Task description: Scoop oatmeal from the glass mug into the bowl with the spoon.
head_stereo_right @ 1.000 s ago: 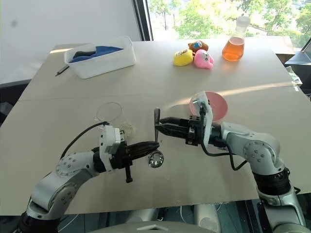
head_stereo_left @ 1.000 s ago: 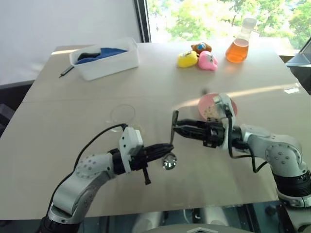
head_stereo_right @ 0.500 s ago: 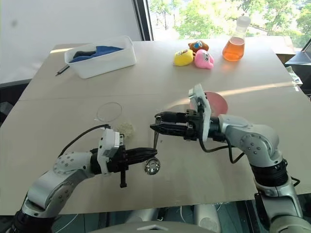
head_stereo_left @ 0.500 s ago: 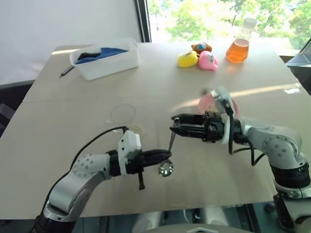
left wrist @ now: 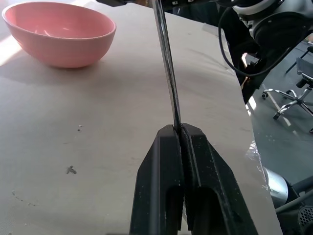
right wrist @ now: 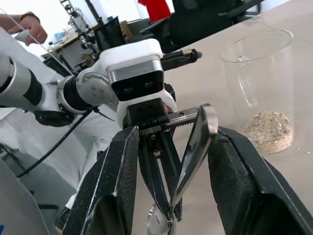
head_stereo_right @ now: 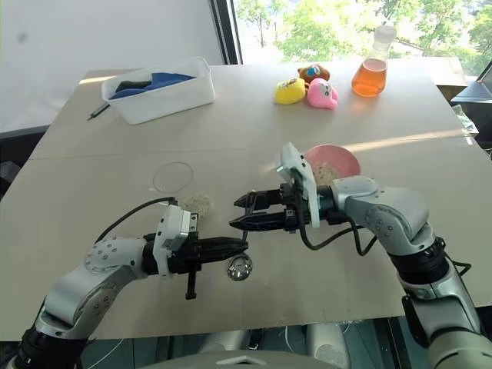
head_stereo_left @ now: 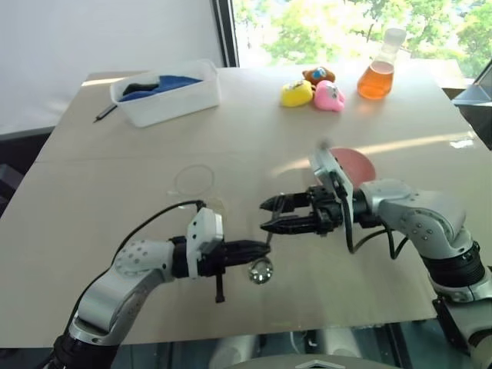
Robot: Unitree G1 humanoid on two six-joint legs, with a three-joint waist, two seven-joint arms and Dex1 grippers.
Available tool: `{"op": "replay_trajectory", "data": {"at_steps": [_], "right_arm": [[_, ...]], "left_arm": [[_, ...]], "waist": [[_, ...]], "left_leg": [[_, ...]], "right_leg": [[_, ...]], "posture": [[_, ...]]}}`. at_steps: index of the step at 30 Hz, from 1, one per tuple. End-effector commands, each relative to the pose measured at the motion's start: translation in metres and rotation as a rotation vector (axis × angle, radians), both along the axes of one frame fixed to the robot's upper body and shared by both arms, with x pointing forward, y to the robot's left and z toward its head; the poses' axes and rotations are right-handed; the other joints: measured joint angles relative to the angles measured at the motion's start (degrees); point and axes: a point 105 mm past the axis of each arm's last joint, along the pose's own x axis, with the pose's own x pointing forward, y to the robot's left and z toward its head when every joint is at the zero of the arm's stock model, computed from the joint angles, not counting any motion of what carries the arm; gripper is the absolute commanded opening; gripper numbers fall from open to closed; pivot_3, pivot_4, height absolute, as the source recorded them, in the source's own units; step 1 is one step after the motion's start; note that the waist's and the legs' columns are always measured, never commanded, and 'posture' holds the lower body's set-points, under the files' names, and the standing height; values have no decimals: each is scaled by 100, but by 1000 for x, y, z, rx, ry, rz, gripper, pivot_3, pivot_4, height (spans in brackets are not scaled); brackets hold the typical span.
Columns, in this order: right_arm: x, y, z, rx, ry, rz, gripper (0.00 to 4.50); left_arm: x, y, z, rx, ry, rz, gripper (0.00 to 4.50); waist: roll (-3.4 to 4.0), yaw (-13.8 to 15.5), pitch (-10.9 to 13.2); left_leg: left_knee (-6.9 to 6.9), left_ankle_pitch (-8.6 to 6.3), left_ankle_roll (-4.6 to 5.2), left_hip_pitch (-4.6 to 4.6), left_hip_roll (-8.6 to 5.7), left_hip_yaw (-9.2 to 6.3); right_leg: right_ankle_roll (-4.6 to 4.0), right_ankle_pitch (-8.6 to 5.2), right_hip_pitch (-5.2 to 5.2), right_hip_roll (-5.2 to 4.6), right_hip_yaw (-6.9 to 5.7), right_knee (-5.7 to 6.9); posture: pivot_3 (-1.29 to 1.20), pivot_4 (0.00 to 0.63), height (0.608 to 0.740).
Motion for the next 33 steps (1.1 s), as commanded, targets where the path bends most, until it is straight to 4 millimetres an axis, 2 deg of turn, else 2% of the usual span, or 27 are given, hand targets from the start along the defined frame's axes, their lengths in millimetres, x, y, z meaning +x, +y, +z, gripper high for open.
{"op": "replay_trajectory", "data": {"at_steps": [1, 15, 17, 20, 21, 33], "right_arm": [[-2, 1, 10, 1, -47, 57, 2180], [-2, 0, 17, -59, -106, 137, 2180], [-2, 0, 17, -61, -107, 138, 1654], [-3, -1, 16, -66, -103, 144, 296], [-3, -1, 16, -67, -102, 146, 74], [2, -9, 10, -95, -100, 126, 74]], "left_arm": [[-2, -2, 4, 1, -21, -35, 0], [0, -3, 1, 11, -24, -43, 0], [0, -2, 1, 17, -26, -45, 0], [1, -2, 1, 16, -29, -45, 0], [1, -1, 0, 19, -29, -46, 0], [6, 8, 4, 19, -54, -13, 0]], "waist": [[0, 2, 0], [0, 2, 0], [0, 2, 0], [0, 1, 0], [0, 2, 0], [0, 1, 0]], "left_leg": [[0, 0, 0, 0, 0, 0], [3, 0, 0, -3, 0, -2], [3, 0, 0, -3, 0, -2], [3, 0, 0, -3, 0, -2], [3, 0, 0, -3, 0, -2], [4, 0, 0, -4, 0, -2]], "right_leg": [[0, 0, 0, 0, 0, 0], [0, 0, 0, -1, -2, 0], [0, 0, 0, -1, -2, 0], [0, 0, -1, 0, -2, 0], [0, 0, -1, 0, -2, 0], [0, 1, -1, -1, -2, 0]], "posture": [[0, 150, 740], [0, 150, 740], [0, 150, 740], [0, 150, 740], [0, 150, 740], [0, 150, 740]]}}
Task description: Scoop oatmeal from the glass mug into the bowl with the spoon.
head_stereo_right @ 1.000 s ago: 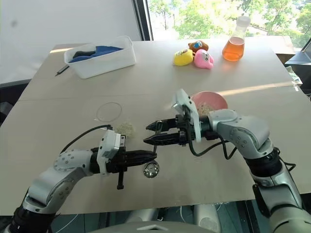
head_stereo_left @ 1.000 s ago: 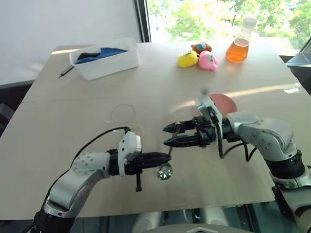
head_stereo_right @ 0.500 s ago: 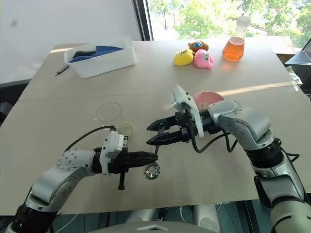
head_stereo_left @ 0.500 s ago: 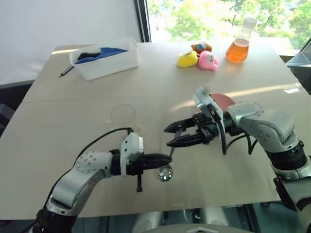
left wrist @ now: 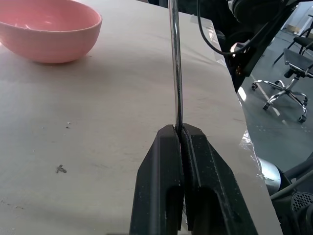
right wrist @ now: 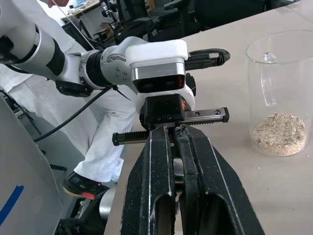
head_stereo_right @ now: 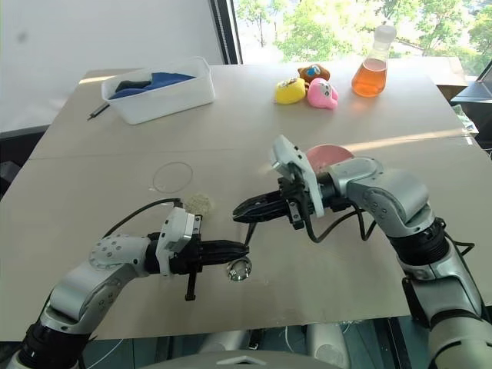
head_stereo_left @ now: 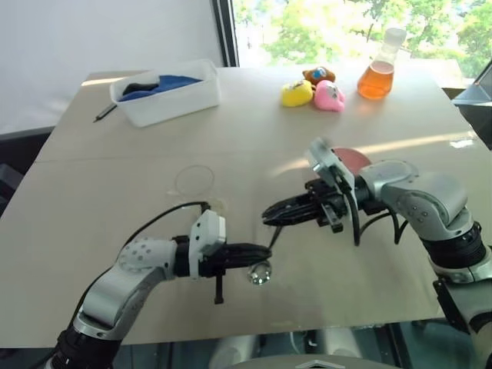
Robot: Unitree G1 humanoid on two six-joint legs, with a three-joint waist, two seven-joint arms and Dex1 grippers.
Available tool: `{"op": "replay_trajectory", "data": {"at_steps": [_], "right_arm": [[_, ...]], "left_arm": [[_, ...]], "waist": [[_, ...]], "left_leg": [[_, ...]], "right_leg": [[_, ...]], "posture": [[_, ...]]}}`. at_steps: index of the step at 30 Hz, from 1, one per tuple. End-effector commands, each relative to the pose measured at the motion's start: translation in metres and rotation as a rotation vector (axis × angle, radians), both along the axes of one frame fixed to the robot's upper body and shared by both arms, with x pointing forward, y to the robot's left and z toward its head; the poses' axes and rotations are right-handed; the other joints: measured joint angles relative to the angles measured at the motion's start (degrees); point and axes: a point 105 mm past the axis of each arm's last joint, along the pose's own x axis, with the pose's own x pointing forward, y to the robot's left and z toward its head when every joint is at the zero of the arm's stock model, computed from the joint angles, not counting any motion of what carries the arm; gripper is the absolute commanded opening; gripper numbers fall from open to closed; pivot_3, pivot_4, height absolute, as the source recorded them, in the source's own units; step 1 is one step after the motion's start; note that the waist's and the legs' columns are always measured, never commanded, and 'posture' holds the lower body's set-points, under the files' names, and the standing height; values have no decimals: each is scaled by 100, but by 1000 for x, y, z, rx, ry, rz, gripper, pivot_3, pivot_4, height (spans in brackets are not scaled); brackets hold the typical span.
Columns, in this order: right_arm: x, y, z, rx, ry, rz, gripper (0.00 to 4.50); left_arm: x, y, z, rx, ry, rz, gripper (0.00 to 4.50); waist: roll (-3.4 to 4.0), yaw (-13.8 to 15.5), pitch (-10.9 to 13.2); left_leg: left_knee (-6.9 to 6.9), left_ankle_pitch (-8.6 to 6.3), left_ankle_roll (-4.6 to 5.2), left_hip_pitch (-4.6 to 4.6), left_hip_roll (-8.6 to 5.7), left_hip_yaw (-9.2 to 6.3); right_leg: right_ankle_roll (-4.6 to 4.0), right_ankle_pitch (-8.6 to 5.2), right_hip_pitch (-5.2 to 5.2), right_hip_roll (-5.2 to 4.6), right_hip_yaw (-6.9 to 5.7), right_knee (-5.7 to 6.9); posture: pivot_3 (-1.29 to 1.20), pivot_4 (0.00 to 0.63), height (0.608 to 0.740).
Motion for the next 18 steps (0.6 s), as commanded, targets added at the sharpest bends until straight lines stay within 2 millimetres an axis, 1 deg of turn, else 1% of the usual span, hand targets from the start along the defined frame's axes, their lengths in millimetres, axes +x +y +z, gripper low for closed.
{"op": "replay_trajectory", "data": {"at_steps": [1, 6, 11, 18], "right_arm": [[1, -5, 3, -4, -24, 2, 74], [4, -6, -2, -10, -17, -10, 74], [7, -6, -6, -18, -16, -18, 74], [11, -2, -2, 7, -11, -39, 74]], "left_arm": [[5, 9, 9, -4, -49, 32, 0], [7, 12, 13, -4, -60, 41, 0], [7, 13, 12, -9, -39, 62, 0], [20, 11, 14, -19, -70, 148, 0]], "waist": [[0, 0, 0], [0, 1, 0], [0, 0, 0], [0, 1, 0]], "left_leg": [[0, 0, 0, 0, 0, 0], [0, 0, 0, 0, 0, 0], [1, 0, 0, 0, 0, 0], [1, 0, 0, -1, 0, 0]], "right_leg": [[0, 0, 0, 0, 0, 0], [0, 0, 0, 0, 0, 0], [0, 0, 0, 0, 0, 0], [0, 0, 0, 0, 0, 0]], "posture": [[0, 150, 740], [0, 150, 740], [0, 150, 740], [0, 150, 740]]}}
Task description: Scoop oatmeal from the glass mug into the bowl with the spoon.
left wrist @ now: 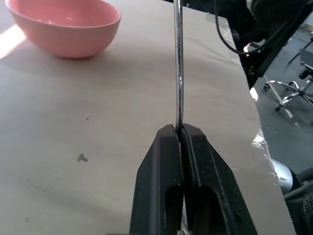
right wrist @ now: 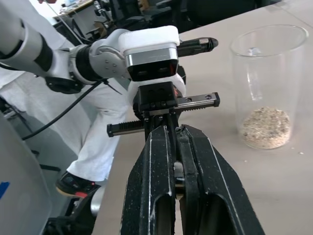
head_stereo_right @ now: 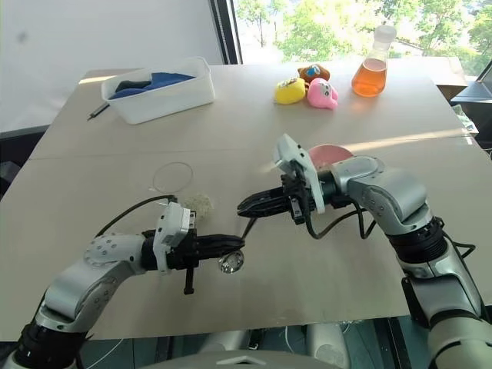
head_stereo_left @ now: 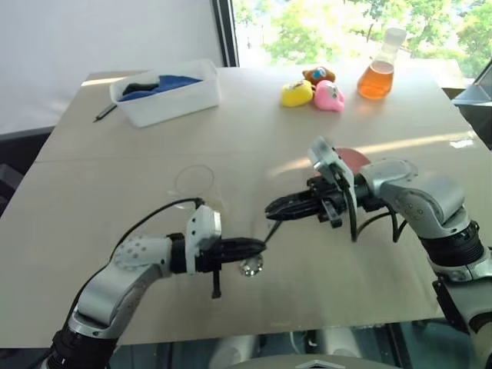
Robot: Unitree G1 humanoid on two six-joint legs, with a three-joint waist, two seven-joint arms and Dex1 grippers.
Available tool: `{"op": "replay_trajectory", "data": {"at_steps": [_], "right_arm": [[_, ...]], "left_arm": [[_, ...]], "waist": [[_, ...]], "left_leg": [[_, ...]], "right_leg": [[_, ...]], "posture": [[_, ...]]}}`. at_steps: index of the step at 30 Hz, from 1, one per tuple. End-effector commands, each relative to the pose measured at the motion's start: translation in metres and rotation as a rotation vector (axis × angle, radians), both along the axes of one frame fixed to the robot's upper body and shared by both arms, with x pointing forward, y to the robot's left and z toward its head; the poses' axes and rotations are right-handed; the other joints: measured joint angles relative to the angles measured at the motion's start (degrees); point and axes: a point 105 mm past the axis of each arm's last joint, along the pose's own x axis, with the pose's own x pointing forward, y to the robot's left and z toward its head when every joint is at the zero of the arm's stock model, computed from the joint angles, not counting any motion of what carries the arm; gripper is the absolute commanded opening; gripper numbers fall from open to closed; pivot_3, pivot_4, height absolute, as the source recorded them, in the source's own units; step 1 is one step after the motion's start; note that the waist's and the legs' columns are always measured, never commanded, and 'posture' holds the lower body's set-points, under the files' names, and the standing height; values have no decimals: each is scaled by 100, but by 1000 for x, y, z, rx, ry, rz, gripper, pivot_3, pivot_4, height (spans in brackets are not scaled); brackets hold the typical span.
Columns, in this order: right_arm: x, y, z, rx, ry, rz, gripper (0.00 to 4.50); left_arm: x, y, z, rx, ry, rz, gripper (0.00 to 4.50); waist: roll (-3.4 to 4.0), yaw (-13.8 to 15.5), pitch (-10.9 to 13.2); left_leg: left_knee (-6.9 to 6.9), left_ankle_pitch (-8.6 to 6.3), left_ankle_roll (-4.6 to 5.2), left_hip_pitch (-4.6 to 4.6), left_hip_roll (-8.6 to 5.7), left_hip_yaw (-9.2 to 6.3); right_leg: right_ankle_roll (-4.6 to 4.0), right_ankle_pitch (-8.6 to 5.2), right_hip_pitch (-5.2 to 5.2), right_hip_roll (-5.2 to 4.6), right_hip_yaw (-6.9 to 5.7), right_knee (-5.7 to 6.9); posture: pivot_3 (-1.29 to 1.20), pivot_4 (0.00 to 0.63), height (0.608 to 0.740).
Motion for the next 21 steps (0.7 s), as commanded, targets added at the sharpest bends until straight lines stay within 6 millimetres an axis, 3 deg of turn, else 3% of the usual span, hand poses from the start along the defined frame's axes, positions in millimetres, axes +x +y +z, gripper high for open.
{"op": "replay_trajectory", "data": {"at_steps": [1, 4, 7, 14, 18, 21], "right_arm": [[0, 1, 3, 11, -4, -2, 18], [2, 1, 3, 13, -2, -11, 0], [3, -1, 2, 1, -3, -17, 0], [9, -16, 3, -10, 21, -73, 0], [26, -36, 6, 16, 94, -243, 0], [32, -53, 8, 34, 161, -334, 0]], "left_arm": [[11, 3, 13, -39, -60, 67, 297], [12, 3, 13, -46, -58, 71, 1304], [15, 4, 16, -46, -98, 92, 2701], [4, 8, 28, -59, -123, 127, 2701], [0, 9, 55, -127, -269, 272, 2701], [-12, 8, 57, -91, -324, 321, 2701]], "waist": [[0, 1, 0], [0, -1, 0], [0, -1, 0], [0, -1, 0], [-1, 9, 0], [0, 12, 0]], "left_leg": [[0, 0, 0, 0, 0, 0], [2, 0, 0, -2, 0, -1], [3, 0, 0, -2, 0, 0], [5, 0, 0, -5, 0, 0], [8, 0, 0, -8, 0, -1], [18, -2, 2, -13, 0, 1]], "right_leg": [[0, 0, 0, 0, 0, 0], [0, 0, -1, 0, -1, 1], [0, 0, -1, 0, 0, 1], [0, 0, -3, 0, 1, 1], [0, 0, -3, -1, -1, 1], [3, 3, -2, -1, 2, 1]], "posture": [[0, 150, 740], [0, 150, 740], [0, 150, 740], [0, 150, 740], [0, 150, 740], [0, 150, 740]]}}
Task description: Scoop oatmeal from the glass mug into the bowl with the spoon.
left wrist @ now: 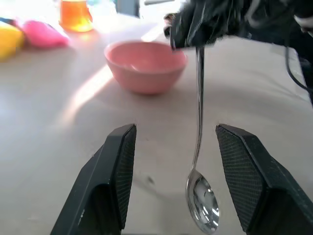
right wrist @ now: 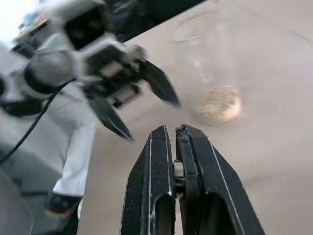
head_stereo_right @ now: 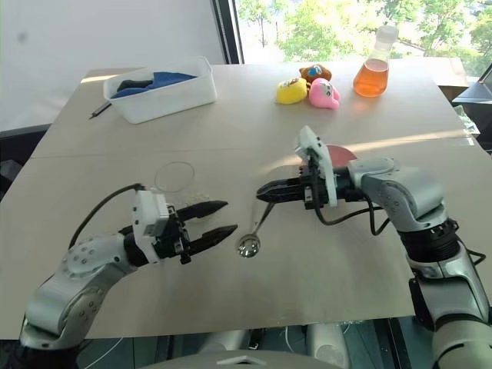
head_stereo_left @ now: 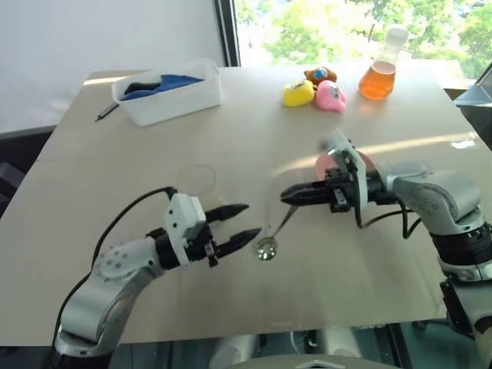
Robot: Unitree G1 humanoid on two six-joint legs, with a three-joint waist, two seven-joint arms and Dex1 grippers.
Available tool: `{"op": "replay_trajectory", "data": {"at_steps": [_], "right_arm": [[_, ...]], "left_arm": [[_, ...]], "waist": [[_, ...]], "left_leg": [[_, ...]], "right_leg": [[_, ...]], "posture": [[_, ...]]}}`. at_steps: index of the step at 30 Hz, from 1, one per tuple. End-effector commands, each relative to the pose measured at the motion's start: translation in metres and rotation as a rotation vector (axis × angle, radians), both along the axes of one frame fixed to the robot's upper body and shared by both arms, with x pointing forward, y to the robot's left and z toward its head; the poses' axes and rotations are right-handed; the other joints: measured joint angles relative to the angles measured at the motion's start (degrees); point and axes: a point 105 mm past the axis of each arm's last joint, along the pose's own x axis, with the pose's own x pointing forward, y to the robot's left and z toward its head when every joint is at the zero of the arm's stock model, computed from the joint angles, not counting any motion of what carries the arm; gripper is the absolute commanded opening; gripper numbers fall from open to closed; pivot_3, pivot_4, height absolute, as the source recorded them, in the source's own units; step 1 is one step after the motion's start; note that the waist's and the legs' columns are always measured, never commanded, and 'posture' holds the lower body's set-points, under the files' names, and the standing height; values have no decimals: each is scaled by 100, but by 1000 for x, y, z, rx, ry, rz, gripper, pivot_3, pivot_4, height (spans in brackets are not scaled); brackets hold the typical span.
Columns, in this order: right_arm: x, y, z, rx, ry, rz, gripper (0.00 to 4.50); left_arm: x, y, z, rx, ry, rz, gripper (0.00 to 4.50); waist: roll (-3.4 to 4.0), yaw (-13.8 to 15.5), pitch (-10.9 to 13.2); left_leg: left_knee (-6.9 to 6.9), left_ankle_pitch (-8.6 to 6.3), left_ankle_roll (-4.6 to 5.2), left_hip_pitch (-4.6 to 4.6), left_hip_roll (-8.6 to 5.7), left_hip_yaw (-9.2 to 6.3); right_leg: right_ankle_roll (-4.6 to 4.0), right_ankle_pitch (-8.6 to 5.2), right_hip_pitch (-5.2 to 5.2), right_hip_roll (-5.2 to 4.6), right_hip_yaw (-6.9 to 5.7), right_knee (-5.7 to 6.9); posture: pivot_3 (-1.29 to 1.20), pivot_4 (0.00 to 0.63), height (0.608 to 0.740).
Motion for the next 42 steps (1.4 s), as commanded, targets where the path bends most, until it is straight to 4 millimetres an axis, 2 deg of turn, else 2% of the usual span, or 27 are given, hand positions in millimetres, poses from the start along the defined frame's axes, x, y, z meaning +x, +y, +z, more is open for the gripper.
{"op": "replay_trajectory", "data": {"at_steps": [1, 4, 6, 10, 13, 18, 21, 23, 26, 34, 42], "right_arm": [[7, -22, 13, 57, 51, -116, 0], [19, -40, 15, 85, 131, -235, 0], [25, -46, 17, 109, 172, -292, 0], [46, -57, 16, 154, 297, -450, 0], [62, -62, 11, 144, 397, -567, 0], [76, -71, 17, 170, 477, -677, 0], [80, -73, 25, 195, 477, -700, 0], [83, -75, 29, 208, 469, -719, 0], [87, -76, 33, 224, 454, -740, 0], [89, -71, 37, 252, 428, -743, 0], [86, -70, 38, 269, 412, -742, 0]], "left_arm": [[-15, -2, 14, 24, -113, 76, 2701], [-23, 2, 15, 23, -182, 223, 2701], [-32, -3, 9, 45, -202, 246, 2701], [-32, 22, -2, 138, -350, 523, 2701], [-40, 31, -16, 220, -418, 618, 2701], [-51, 66, -35, 293, -434, 854, 2701], [-50, 102, -36, 305, -433, 1019, 2701], [-44, 113, -35, 307, -443, 1036, 2701], [-30, 117, -31, 280, -450, 1007, 2701], [-2, 113, -37, 178, -373, 912, 2701], [17, 132, -40, 148, -326, 915, 2701]], "waist": [[0, -1, 0], [1, 0, 0], [1, 2, 0], [3, 9, 1], [6, 8, 2], [7, 49, 2], [10, 65, 1], [15, 63, -2], [19, 56, -4], [22, -34, -6], [22, -25, -7]], "left_leg": [[0, -1, 2, 0, 0, 3], [0, -1, 2, 3, 0, 14], [0, -2, 3, 4, 0, 16], [0, -5, 8, 6, 1, 35], [-1, -6, 9, 8, 2, 45], [0, -9, 16, -1, 2, 46], [3, -9, 17, -35, 2, 46], [9, -9, 16, -50, 2, 42], [30, -8, 17, -90, 1, 46], [39, -7, 17, -88, -1, 58], [45, -4, 12, -88, -1, 76]], "right_leg": [[0, 0, 0, 0, 2, 0], [1, 1, 0, 1, 11, 0], [0, 3, 1, 1, 12, 0], [0, 6, 1, 0, 25, -1], [-3, 10, 0, 1, 33, -2], [-2, 11, -5, 1, 33, -7], [2, 14, -40, 1, 31, -3], [3, 15, -54, 1, 24, 4], [6, 17, -89, 0, 26, 20], [10, 24, -98, 1, 41, 45], [8, 25, -122, 2, 64, 92]], "posture": [[0, 150, 740], [0, 150, 740], [0, 150, 740], [0, 150, 740], [0, 150, 740], [0, 150, 740], [0, 150, 740], [0, 150, 740], [0, 150, 740], [0, 150, 740], [0, 150, 740]]}}
